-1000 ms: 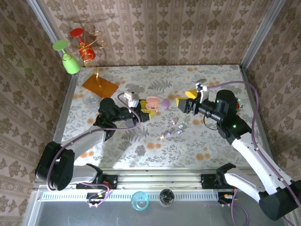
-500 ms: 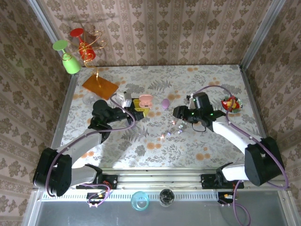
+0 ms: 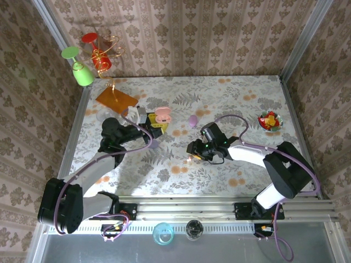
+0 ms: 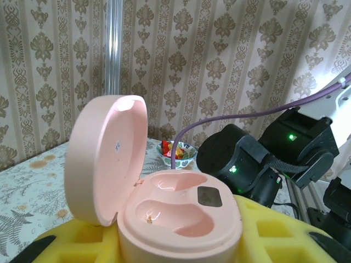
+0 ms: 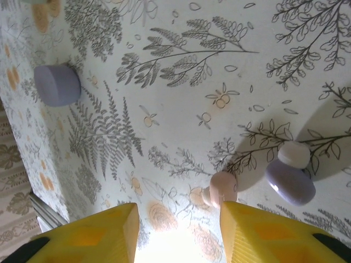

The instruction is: Insert wireless bluetooth earbuds into charging case

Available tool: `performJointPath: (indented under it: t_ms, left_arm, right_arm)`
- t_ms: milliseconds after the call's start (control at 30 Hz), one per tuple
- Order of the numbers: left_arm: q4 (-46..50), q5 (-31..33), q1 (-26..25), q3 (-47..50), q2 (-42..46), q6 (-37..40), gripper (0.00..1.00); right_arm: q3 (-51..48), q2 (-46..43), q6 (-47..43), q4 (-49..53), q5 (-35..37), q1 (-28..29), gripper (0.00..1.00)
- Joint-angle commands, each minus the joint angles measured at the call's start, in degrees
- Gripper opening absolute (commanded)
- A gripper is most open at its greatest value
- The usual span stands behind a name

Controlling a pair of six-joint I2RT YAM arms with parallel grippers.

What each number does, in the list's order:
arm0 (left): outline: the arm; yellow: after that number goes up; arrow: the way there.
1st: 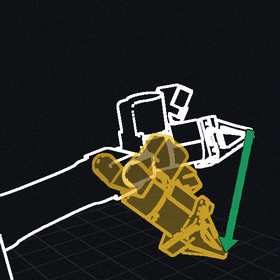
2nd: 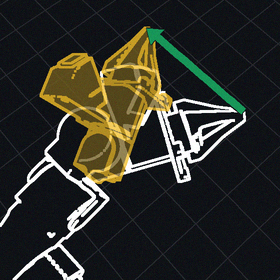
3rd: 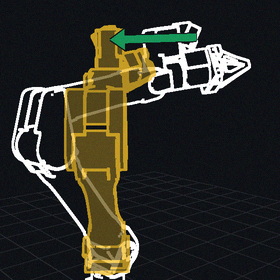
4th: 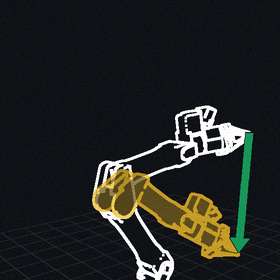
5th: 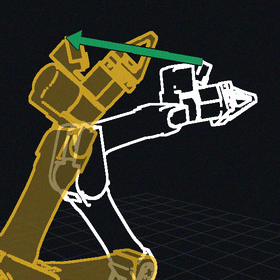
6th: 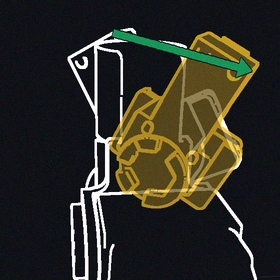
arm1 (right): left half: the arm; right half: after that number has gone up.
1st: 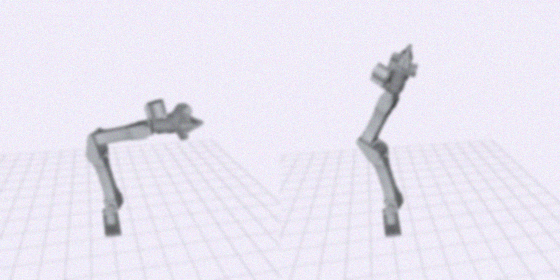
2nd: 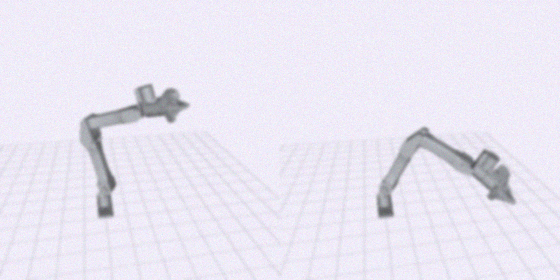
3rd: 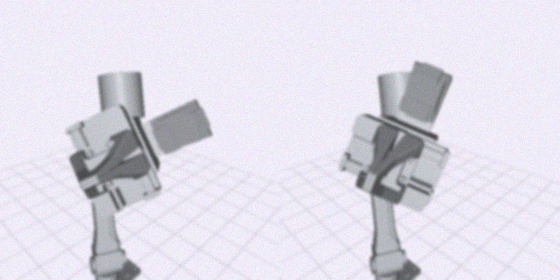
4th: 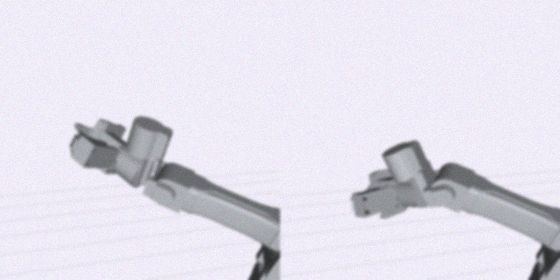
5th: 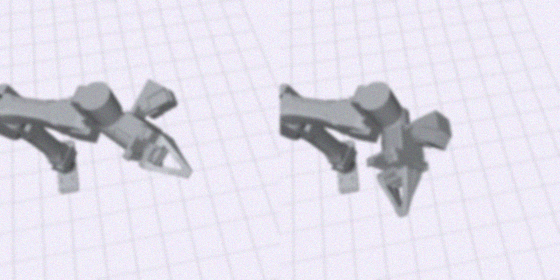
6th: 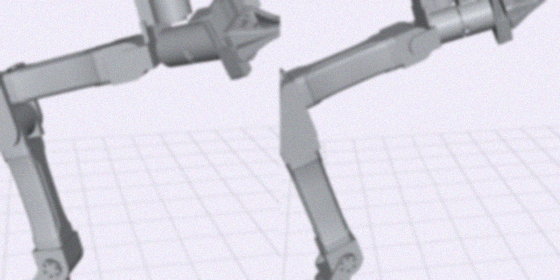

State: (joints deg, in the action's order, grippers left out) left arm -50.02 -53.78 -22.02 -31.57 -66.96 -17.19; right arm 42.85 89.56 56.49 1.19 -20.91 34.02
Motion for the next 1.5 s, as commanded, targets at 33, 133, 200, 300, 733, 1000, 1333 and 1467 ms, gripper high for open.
performJointPath:
  t_ms: [33, 133, 200, 300, 733, 1000, 1333, 1467]
  left_arm:
    - [-3.1, -1.6, 0.4, -0.1, 0.1, -1.1, 0.27]
    - [-3.4, -1.8, 0.4, 0.2, -0.1, -1.3, 0.27]
    - [-3.7, -2.0, 0.4, 0.4, 0.0, -1.3, 0.28]
    - [-4.0, -2.1, 0.2, 0.7, 0.2, -1.0, 0.28]
    - [-3.8, -2.1, 0.1, 0.9, 0.2, -0.8, 0.28]
    - [-3.4, -2.0, 0.1, 0.9, 0.2, -0.6, 0.27]
    - [-3.4, -2.0, 0.1, 0.9, 0.0, -0.3, 0.28]
    - [-3.3, -2.0, 0.1, 0.8, 0.2, -0.4, 0.28]
  right_arm:
    - [0.1, 2.7, 2.5, -1.4, 2.0, 0.3, 0.4]
    - [1.3, 4.2, 1.7, 0.0, 1.9, 0.4, 0.37]
    - [1.9, 4.9, 0.8, 1.1, 1.9, 0.5, 0.35]
    - [2.5, 5.8, 0.1, 2.1, 1.5, 0.5, 0.32]
    - [4.1, 8.3, -1.7, 4.5, 0.6, 0.9, 0.27]
    - [4.2, 8.4, -1.6, 4.8, 0.2, 1.0, 0.27]
    - [3.9, 6.4, -1.3, 5.8, 0.7, 1.7, 0.28]
    - [3.9, 7.4, -1.2, 5.9, 0.6, 1.8, 0.25]
